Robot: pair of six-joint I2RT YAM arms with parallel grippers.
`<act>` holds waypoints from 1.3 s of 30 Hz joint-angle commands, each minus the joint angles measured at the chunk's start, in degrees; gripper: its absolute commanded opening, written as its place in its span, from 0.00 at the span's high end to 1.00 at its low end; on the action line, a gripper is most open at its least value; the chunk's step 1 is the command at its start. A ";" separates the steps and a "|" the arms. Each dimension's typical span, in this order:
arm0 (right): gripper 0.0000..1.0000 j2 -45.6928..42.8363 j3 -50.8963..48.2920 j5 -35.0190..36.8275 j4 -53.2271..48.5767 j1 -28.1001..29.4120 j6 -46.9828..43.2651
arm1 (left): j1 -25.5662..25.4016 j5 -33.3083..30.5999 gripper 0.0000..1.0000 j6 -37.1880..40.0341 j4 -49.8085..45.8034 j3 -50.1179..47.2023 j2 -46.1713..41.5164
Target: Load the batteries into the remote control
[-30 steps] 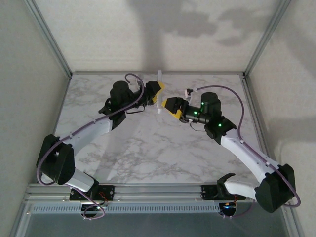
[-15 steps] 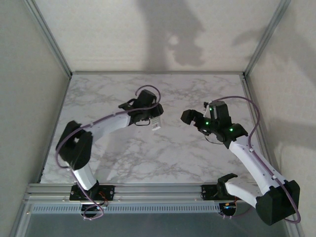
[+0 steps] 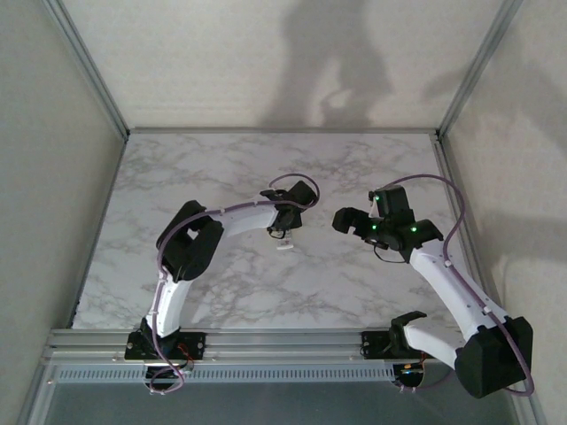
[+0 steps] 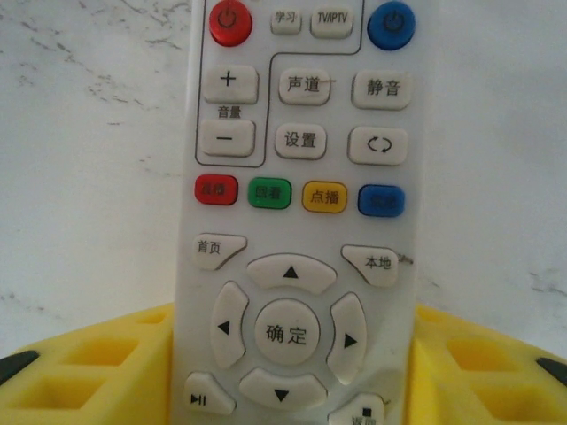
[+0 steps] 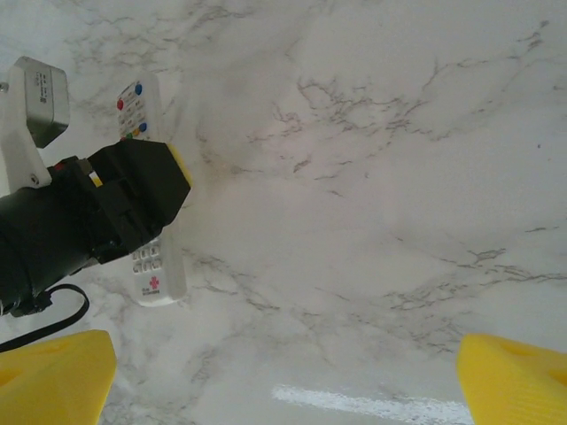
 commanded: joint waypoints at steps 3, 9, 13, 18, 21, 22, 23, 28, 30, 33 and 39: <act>0.01 1.10 -1.24 0.84 -0.72 -0.76 -1.92 | -1.06 -4.27 0.48 -0.92 -5.07 4.27 4.14; 0.01 2.24 -1.72 2.20 -0.36 -1.00 -2.02 | -1.39 -3.98 0.44 -0.42 -5.67 4.90 6.41; 0.01 2.27 -1.91 4.10 -0.12 -0.99 -2.16 | -1.39 -2.89 0.32 -0.02 -5.51 4.90 6.56; 0.01 1.77 -1.62 11.17 -0.82 -0.98 -2.42 | -1.36 -2.77 0.18 0.58 -5.27 4.97 3.44; 0.01 1.18 -1.81 17.28 -0.29 -0.99 -2.85 | -0.72 -3.82 0.04 1.29 -4.90 4.34 -0.96; 0.01 0.66 -2.56 18.62 1.20 -1.02 -3.89 | -0.34 -4.71 0.01 1.70 -4.31 3.55 -3.20; 0.01 -0.17 -4.18 19.67 4.20 -1.00 -6.58 | 0.38 -5.57 0.00 2.19 -3.31 2.17 -5.84; 0.01 -6.20 -14.40 27.19 21.00 -1.00 -15.10 | 6.72 -16.83 0.00 4.86 6.39 -13.23 -21.89; 0.01 -7.49 -18.66 33.01 28.48 -1.00 -19.48 | 11.09 -20.79 0.00 6.66 11.38 -20.54 -28.12; 0.01 -5.42 -20.94 40.38 36.52 -1.69 -23.23 | 18.12 -25.39 0.00 11.12 21.69 -32.57 -36.59; 0.01 8.62 -22.24 43.30 53.17 -2.43 -30.73 | 28.04 -33.61 0.01 26.14 49.75 -52.76 -45.57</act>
